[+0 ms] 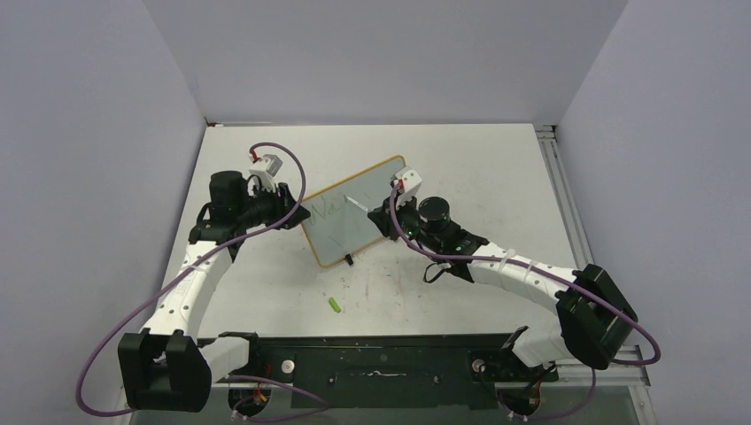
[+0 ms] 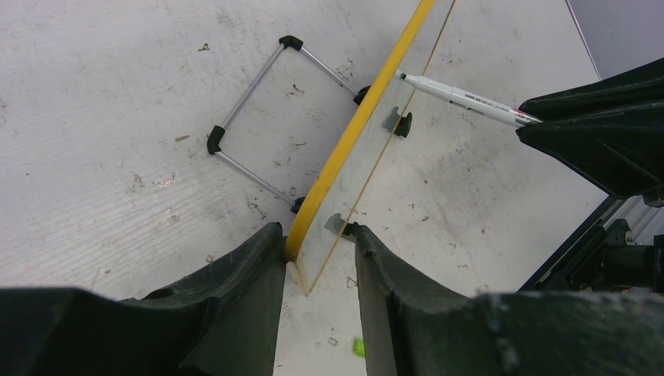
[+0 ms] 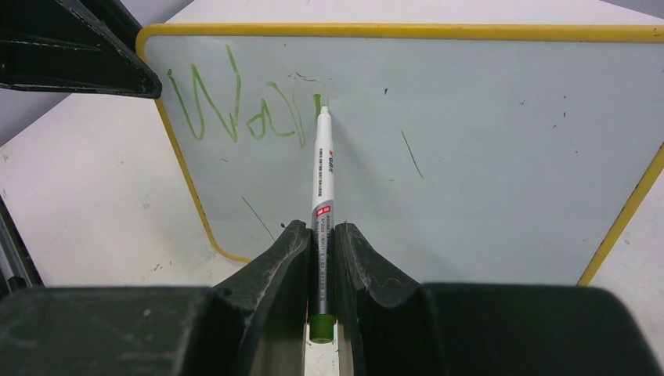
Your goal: Write a sentence on the whiteboard
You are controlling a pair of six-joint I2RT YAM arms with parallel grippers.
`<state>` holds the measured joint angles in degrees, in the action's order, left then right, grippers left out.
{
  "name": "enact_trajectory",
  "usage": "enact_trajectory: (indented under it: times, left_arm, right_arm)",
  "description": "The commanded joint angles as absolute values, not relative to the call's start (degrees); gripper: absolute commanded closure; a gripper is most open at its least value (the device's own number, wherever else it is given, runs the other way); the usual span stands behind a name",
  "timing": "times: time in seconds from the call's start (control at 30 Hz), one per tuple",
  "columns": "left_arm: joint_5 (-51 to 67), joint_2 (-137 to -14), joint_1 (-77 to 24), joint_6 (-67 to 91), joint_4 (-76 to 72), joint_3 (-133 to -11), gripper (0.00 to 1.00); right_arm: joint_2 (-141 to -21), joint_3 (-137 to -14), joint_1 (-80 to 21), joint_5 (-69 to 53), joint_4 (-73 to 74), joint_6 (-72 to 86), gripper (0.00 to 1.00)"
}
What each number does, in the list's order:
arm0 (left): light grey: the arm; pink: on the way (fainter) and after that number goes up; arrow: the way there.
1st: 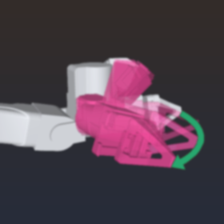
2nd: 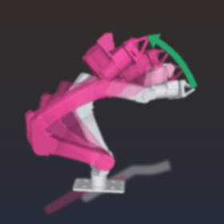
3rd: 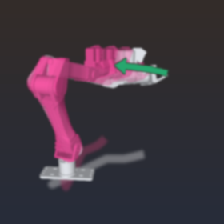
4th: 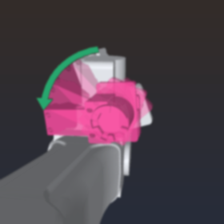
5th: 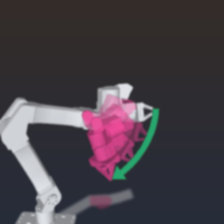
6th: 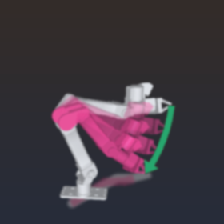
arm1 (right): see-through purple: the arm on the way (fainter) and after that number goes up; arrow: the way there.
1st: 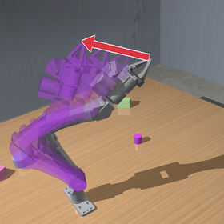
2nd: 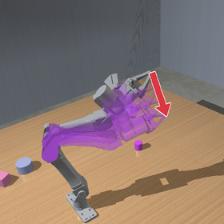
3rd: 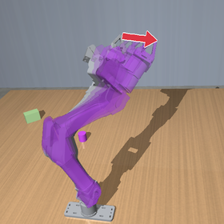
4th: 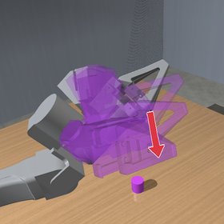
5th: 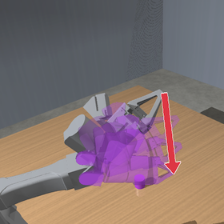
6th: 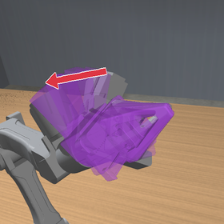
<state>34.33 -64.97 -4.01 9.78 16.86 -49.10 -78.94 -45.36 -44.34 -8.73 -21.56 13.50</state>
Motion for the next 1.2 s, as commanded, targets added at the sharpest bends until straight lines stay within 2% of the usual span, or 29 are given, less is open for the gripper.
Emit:
enact_trajectory:
  times: [0.0, 0.33, 1.17]
  left_arm:
    - [36.49, -64.47, -4.04, 9.32, 14.50, -50.27, 0.65]
    - [36.26, -64.84, -4.04, 9.32, 14.50, -50.27, 0.66]
    - [32.35, -67.15, -6.04, 6.38, 17.20, -51.41, 0.89]
  right_arm:
    - [-77.75, -47.20, -44.13, -5.95, -26.96, 13.71, 0.95]
    - [-77.80, -46.79, -43.95, -4.43, -26.44, 13.67, 0.95]
    - [-76.87, -41.40, -43.93, -3.61, -23.56, 13.93, 0.95]
